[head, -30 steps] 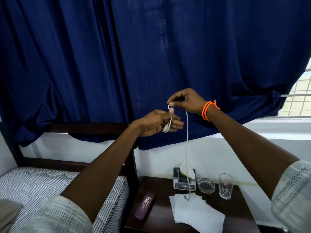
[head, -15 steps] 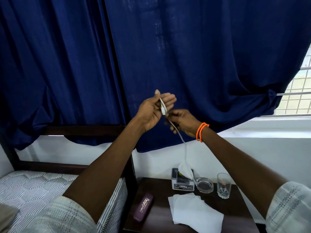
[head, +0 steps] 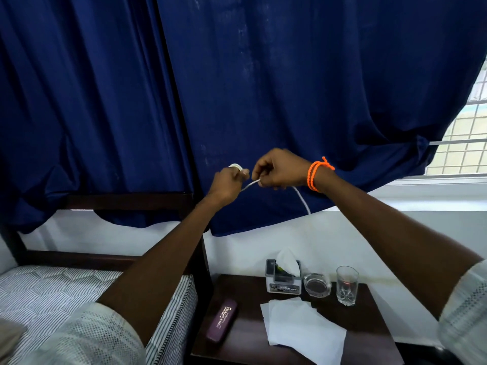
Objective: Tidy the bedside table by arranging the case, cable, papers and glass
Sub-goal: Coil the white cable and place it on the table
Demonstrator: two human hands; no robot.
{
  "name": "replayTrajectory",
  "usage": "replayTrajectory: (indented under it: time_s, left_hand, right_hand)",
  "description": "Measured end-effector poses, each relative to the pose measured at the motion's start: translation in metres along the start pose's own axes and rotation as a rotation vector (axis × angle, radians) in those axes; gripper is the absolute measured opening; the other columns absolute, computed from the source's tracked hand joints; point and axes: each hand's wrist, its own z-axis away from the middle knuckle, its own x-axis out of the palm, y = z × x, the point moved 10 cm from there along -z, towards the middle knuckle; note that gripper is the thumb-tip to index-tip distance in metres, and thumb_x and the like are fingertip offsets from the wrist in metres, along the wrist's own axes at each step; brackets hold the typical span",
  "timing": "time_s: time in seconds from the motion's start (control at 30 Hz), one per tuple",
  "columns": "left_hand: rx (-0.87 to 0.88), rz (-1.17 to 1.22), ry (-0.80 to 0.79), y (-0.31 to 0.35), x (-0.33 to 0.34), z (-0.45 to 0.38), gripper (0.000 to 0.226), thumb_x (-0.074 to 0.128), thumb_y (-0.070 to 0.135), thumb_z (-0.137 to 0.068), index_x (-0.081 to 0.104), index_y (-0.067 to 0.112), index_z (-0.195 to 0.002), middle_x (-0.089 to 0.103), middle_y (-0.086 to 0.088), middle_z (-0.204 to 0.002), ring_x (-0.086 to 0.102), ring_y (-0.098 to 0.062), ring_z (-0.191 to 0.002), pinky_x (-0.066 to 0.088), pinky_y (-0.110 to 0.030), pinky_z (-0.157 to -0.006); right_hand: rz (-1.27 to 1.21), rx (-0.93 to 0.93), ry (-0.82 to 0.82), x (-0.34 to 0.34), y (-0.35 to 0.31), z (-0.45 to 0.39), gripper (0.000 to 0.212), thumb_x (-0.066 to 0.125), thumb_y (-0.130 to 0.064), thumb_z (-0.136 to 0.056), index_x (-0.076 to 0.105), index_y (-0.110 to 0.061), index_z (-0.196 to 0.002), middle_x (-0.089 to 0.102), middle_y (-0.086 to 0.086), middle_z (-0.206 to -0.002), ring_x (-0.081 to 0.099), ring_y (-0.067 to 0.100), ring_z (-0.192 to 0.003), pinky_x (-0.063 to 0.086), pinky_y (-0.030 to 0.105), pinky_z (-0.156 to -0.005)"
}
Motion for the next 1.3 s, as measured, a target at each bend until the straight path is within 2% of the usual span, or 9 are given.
replayTrajectory:
  time_s: [0.13, 0.3, 0.5, 0.63, 0.73, 0.87, 0.97, 1.1, 1.3]
  left_hand:
    - [-0.061, 0.068, -0.253, -0.004, 0.027, 0.01, 0.05, 0.039, 0.047, -0.107, 0.072, 0.009, -0.107, 0.078, -0.006, -0.11, 0.067, -0.018, -0.092, 0.053, -0.039, -0.082]
    - [-0.116, 0.349, -0.415, 0.008, 0.043, 0.025, 0.087, 0.011, 0.072, -0.098, 0.07, 0.011, -0.118, 0.08, 0.0, -0.108, 0.069, -0.014, -0.112, 0.052, -0.034, -0.093]
    - [-0.071, 0.651, -0.541, 0.031, 0.043, 0.032, 0.057, 0.037, 0.046, -0.108, 0.067, -0.001, -0.119, 0.077, -0.014, -0.115, 0.07, -0.022, -0.118, 0.051, -0.039, -0.108]
    - [-0.048, 0.913, -0.574, 0.048, 0.037, 0.038, 0.051, 0.039, 0.034, -0.109, 0.065, -0.008, -0.122, 0.074, -0.023, -0.118, 0.069, -0.029, -0.12, 0.056, -0.036, -0.102]
    - [-0.042, 1.173, -0.54, 0.06, 0.029, 0.036, 0.051, 0.036, 0.033, -0.11, 0.067, -0.007, -0.119, 0.075, -0.023, -0.113, 0.071, -0.031, -0.115, 0.058, -0.039, -0.1]
    - [-0.035, 1.367, -0.488, 0.064, 0.023, 0.032, 0.056, 0.034, 0.034, -0.11, 0.075, -0.005, -0.109, 0.077, -0.022, -0.109, 0.073, -0.031, -0.111, 0.06, -0.037, -0.095]
    - [-0.009, 1.475, -0.432, 0.063, 0.016, 0.027, 0.055, 0.035, 0.034, -0.11, 0.073, -0.006, -0.11, 0.077, -0.02, -0.109, 0.073, -0.031, -0.111, 0.06, -0.037, -0.093]
    - [0.001, 1.561, -0.236, 0.05, -0.004, 0.012, 0.052, 0.032, 0.036, -0.111, 0.059, -0.006, -0.126, 0.074, -0.019, -0.119, 0.068, -0.03, -0.12, 0.057, -0.039, -0.101]
    - [-0.12, 1.508, 0.002, 0.012, -0.01, -0.001, 0.051, 0.031, 0.035, -0.111, 0.053, -0.007, -0.132, 0.074, -0.015, -0.116, 0.066, -0.028, -0.12, 0.05, -0.038, -0.107]
  right_hand:
    - [0.152, -0.073, 0.022, -0.021, -0.015, -0.006, 0.015, 0.08, -0.009, -0.079, 0.075, -0.015, -0.092, 0.074, -0.001, -0.075, 0.063, -0.004, -0.054, 0.052, 0.013, -0.055]
    - [0.19, -0.122, 0.097, -0.042, -0.016, -0.008, 0.015, 0.082, -0.016, -0.081, 0.075, -0.015, -0.094, 0.074, -0.007, -0.085, 0.066, -0.004, -0.074, 0.048, 0.004, -0.064]
    - [0.073, -0.134, 0.153, -0.046, -0.002, -0.006, 0.011, 0.077, -0.02, -0.088, 0.076, -0.017, -0.098, 0.075, -0.009, -0.093, 0.068, -0.003, -0.086, 0.051, 0.01, -0.072]
    - [-0.187, -0.082, 0.15, -0.035, 0.014, -0.004, 0.014, 0.07, -0.017, -0.094, 0.076, -0.01, -0.104, 0.076, 0.001, -0.094, 0.068, 0.008, -0.078, 0.054, 0.018, -0.067]
    - [-0.483, -0.078, 0.21, -0.023, 0.02, 0.0, 0.016, 0.062, -0.009, -0.098, 0.072, -0.001, -0.108, 0.075, 0.012, -0.101, 0.07, 0.016, -0.089, 0.059, 0.027, -0.078]
    - [-0.843, 0.054, 0.201, 0.007, 0.034, 0.001, 0.027, 0.046, 0.0, -0.099, 0.068, -0.003, -0.115, 0.07, 0.008, -0.093, 0.065, 0.012, -0.074, 0.054, 0.026, -0.064]
    - [-0.935, 0.103, 0.107, 0.029, 0.04, 0.001, 0.024, 0.049, -0.004, -0.101, 0.072, -0.009, -0.107, 0.066, 0.013, -0.084, 0.059, 0.014, -0.06, 0.05, 0.027, -0.055]
    - [-0.827, 0.175, -0.019, 0.049, 0.044, 0.004, 0.019, 0.059, -0.025, -0.101, 0.071, -0.011, -0.107, 0.069, 0.009, -0.078, 0.058, 0.014, -0.057, 0.049, 0.026, -0.05]
    - [-0.371, 0.125, -0.116, 0.046, 0.019, 0.003, 0.026, 0.055, -0.027, -0.102, 0.072, -0.007, -0.106, 0.069, 0.005, -0.07, 0.057, 0.011, -0.051, 0.048, 0.025, -0.046]
